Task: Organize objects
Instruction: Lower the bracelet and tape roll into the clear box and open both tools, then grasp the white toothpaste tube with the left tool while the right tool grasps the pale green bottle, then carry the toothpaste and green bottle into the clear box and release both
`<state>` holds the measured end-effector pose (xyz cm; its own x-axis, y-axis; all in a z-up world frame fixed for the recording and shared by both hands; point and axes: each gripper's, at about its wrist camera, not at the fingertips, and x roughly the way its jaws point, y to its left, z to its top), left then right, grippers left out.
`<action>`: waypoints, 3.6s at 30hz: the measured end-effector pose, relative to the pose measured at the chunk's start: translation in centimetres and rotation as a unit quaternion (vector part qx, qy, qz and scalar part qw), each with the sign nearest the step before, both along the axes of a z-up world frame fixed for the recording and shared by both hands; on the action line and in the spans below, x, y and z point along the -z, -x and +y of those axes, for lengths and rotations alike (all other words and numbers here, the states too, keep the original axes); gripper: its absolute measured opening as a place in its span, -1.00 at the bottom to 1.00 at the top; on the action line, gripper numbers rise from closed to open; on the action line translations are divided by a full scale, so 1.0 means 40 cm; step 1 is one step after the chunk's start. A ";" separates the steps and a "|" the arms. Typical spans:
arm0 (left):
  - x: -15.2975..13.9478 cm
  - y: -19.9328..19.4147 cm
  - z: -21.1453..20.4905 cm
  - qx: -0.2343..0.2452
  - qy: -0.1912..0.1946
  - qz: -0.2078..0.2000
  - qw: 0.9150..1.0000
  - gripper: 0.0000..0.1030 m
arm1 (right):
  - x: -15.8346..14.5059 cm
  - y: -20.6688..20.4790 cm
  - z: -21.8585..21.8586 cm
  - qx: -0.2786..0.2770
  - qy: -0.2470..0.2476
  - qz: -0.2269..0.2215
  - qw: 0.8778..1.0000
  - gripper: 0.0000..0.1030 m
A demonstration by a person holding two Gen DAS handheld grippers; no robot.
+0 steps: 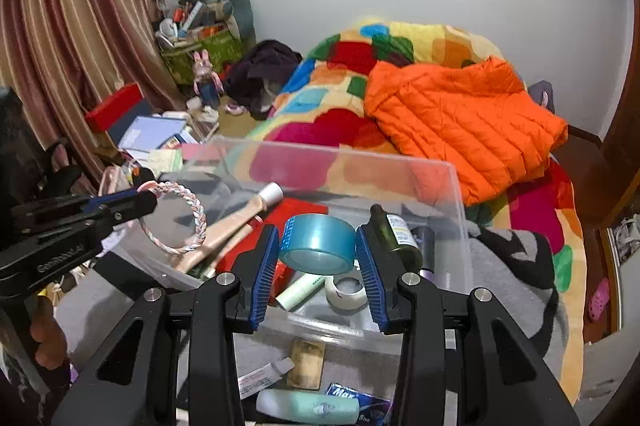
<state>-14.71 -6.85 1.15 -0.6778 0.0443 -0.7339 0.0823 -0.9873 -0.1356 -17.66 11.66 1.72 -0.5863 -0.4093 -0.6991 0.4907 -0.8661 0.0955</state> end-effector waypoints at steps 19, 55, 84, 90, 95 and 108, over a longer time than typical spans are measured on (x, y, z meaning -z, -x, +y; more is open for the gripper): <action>0.040 0.002 0.058 0.040 0.023 -0.019 0.999 -0.70 | 0.085 0.044 -0.018 -0.015 -0.014 -0.062 0.998 -0.28; 0.171 -0.078 0.269 0.166 0.037 -0.089 0.981 0.07 | 0.125 -0.182 0.175 -0.043 -0.051 -0.038 0.997 0.10; 0.191 -0.164 0.189 0.181 0.057 -0.089 0.978 -0.61 | 0.183 -0.219 0.042 -0.191 -0.143 -0.044 0.970 -0.69; 0.191 -0.118 0.200 0.177 0.057 -0.093 0.978 -0.56 | 0.190 -0.184 0.019 -0.176 -0.132 -0.059 0.974 -0.62; 0.192 -0.086 0.212 0.168 0.061 -0.089 0.980 -0.62 | 0.193 -0.176 0.022 -0.166 -0.110 -0.060 0.978 -0.63; 0.124 -0.177 0.160 0.145 0.006 -0.037 0.989 -0.69 | 0.126 -0.191 0.114 -0.107 -0.004 -0.054 0.993 -0.69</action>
